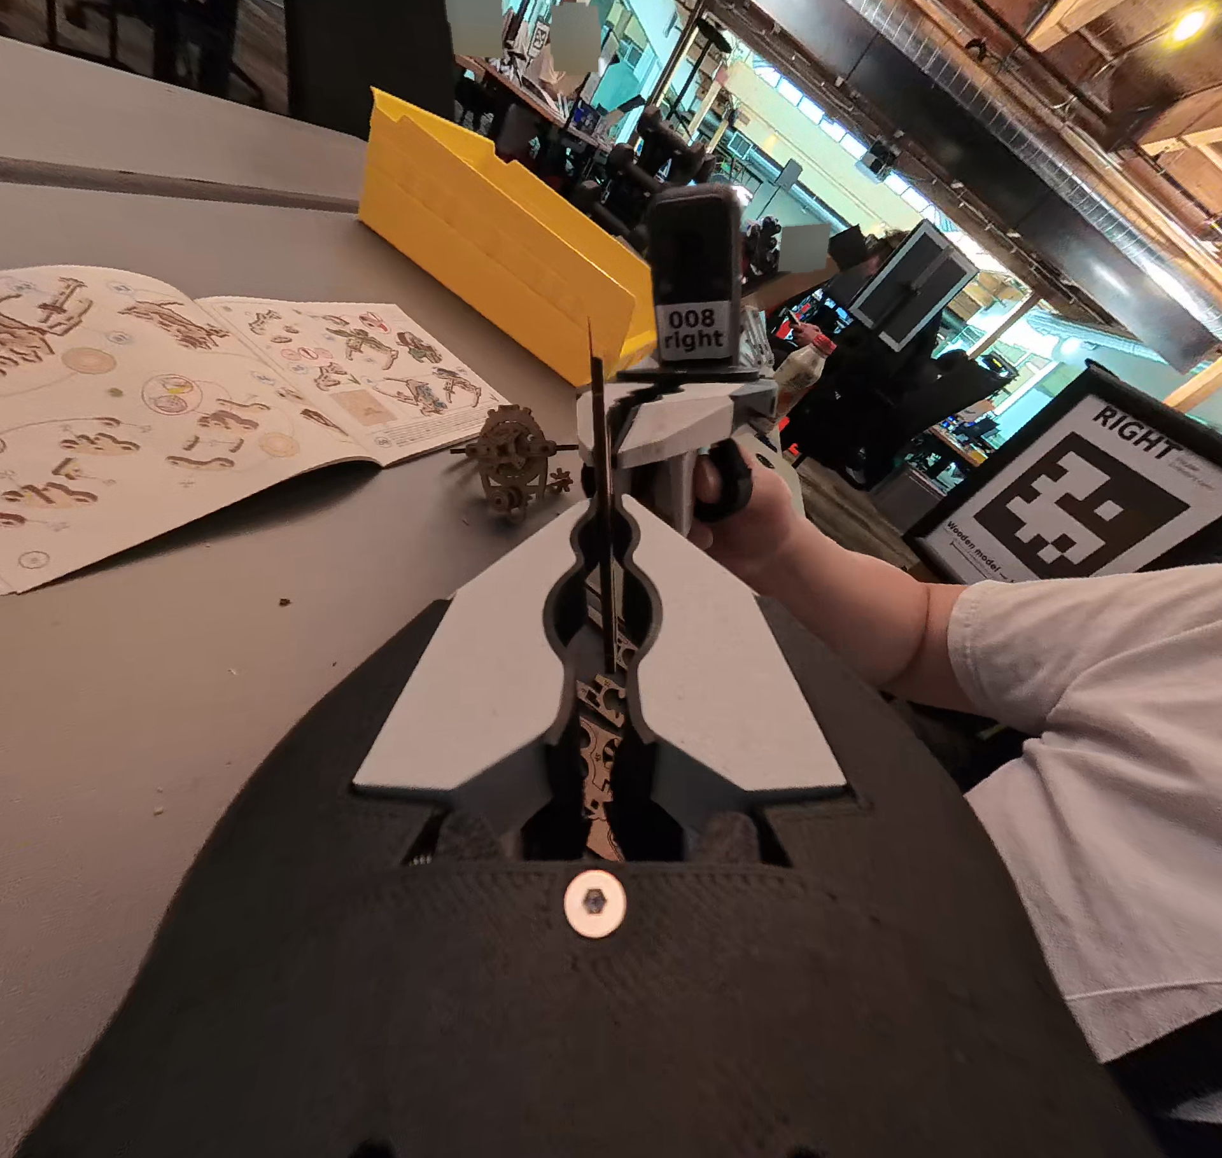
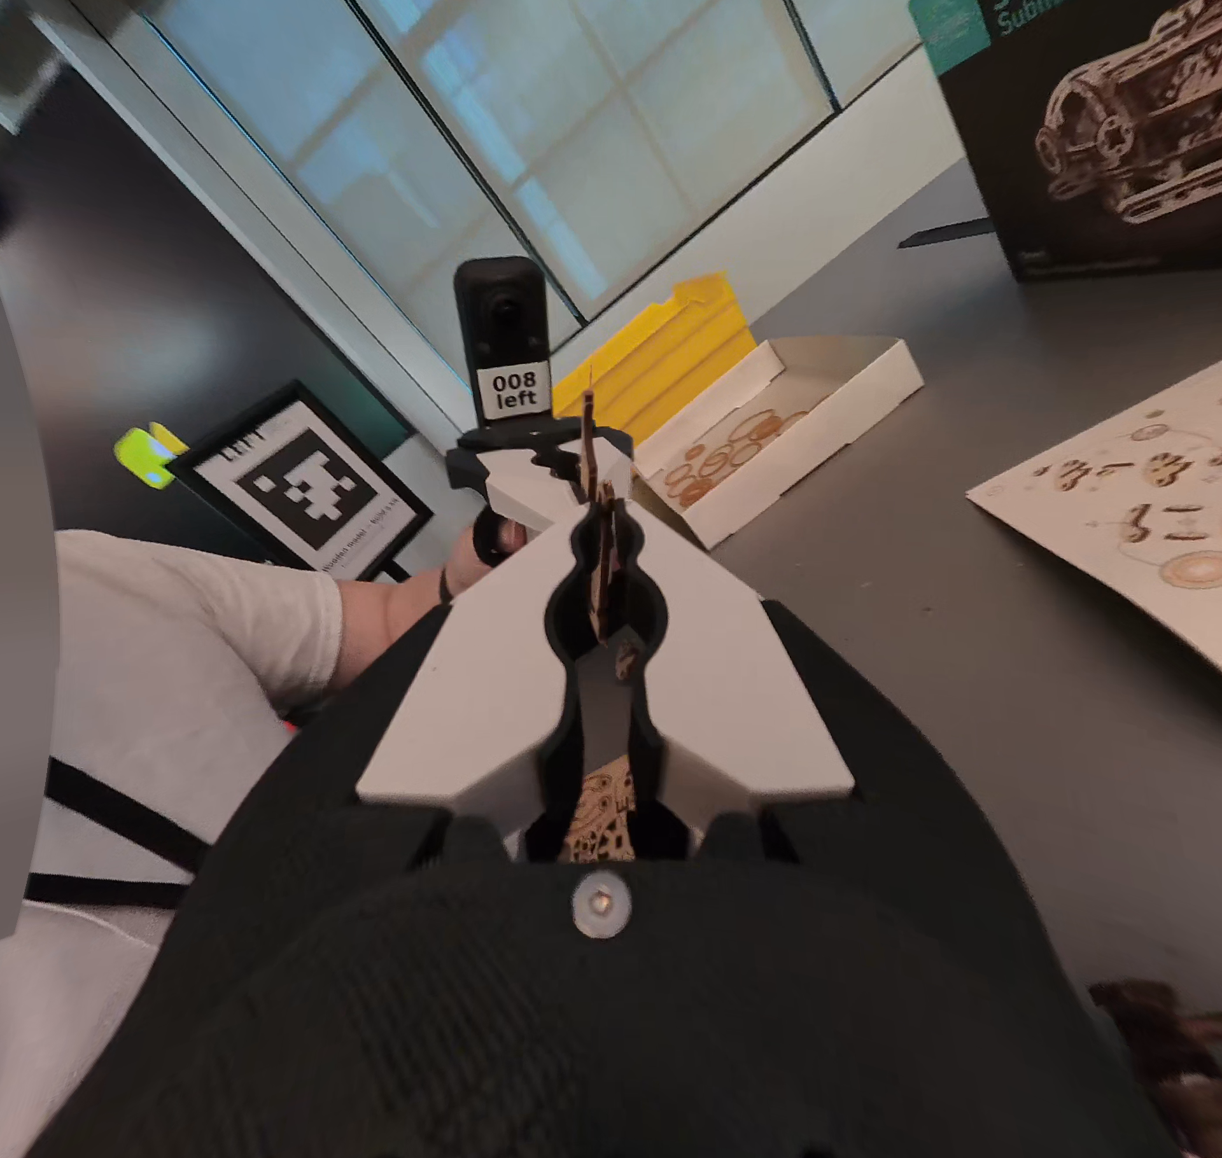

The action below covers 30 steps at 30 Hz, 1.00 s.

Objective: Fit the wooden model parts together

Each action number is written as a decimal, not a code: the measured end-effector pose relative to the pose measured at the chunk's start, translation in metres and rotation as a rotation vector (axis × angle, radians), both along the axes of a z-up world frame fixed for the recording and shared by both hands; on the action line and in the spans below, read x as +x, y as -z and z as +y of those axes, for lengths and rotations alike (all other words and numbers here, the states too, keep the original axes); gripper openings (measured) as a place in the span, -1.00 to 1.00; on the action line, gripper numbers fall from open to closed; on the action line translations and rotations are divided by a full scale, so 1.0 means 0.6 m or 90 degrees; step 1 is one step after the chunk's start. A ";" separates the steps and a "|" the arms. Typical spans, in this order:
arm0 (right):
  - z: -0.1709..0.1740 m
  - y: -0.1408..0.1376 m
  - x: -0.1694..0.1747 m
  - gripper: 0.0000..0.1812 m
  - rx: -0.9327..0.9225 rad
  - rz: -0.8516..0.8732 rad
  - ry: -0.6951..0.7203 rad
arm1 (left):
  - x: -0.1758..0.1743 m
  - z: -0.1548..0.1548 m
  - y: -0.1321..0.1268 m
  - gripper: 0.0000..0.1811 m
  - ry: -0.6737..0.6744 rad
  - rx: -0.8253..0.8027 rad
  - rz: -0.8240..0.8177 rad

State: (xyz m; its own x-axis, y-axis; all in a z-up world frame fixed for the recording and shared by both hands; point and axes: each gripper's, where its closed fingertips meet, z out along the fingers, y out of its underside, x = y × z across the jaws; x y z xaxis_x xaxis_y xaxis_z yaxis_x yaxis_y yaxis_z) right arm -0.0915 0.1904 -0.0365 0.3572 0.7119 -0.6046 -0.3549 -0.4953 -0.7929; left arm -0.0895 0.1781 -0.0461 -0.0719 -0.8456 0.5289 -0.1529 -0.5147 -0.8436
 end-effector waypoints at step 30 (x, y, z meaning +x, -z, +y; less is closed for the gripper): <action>0.016 0.005 0.004 -0.97 -0.031 0.053 0.158 | 0.005 0.016 0.009 -0.99 -0.125 0.223 0.070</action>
State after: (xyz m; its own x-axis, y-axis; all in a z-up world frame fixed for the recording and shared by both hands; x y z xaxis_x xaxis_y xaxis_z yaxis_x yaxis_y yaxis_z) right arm -0.0893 0.1998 -0.0396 0.4646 0.5780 -0.6709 -0.5329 -0.4227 -0.7331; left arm -0.0866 0.1875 -0.0518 0.1490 -0.9679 0.2026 -0.1791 -0.2279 -0.9571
